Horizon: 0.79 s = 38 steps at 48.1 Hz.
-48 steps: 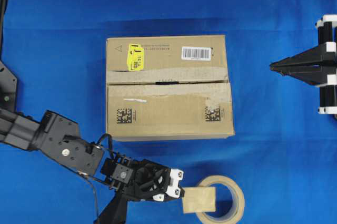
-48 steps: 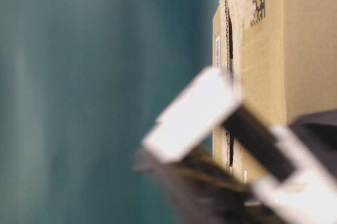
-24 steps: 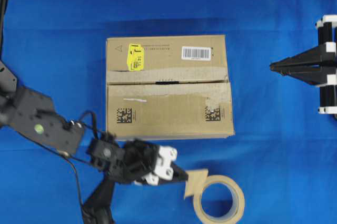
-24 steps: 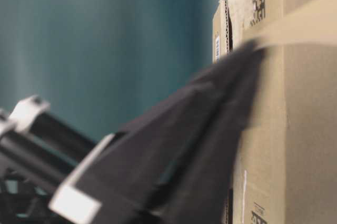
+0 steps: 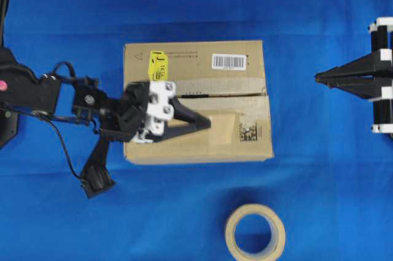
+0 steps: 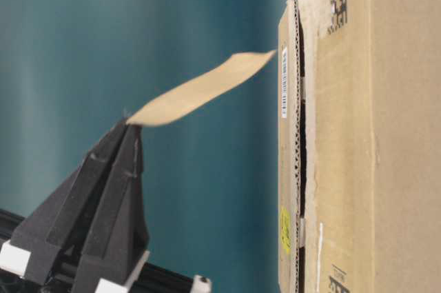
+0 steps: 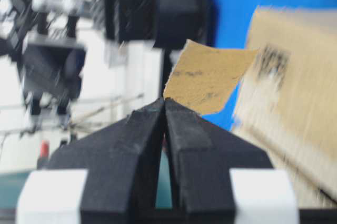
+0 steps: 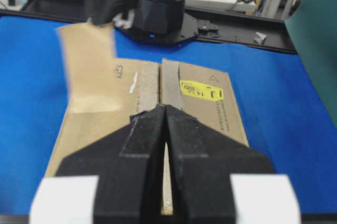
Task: Apply tape along the seams of the closed cardboard box to seal it securely.
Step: 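Carry the tape strip up and press it onto the box seam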
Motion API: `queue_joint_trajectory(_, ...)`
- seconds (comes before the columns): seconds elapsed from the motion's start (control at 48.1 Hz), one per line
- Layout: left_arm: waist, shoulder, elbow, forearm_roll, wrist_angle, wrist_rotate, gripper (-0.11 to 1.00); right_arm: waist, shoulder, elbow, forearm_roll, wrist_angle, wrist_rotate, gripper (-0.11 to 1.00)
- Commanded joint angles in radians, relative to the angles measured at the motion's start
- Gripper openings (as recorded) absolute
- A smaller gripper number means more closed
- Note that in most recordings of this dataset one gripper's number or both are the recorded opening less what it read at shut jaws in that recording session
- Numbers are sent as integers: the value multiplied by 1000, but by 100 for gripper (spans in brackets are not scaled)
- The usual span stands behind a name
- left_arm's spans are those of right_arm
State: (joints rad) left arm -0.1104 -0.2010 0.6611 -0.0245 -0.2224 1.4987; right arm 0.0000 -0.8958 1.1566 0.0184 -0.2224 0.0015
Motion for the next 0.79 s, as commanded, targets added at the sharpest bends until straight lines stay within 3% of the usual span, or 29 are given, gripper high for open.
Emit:
queue_joint_trajectory(0.0,31,-31,2,0,-6,-5,0,-2,0,-17,-2,-3,-3,1)
queue_joint_trajectory(0.561,118,46,11,-3,41,-28,0,-25,5,-14,-2,-3,-3,1)
queue_joint_trajectory(0.769,141,55,31,-3,112,-86,0,-43,8,-12,-2,-3,-5,1)
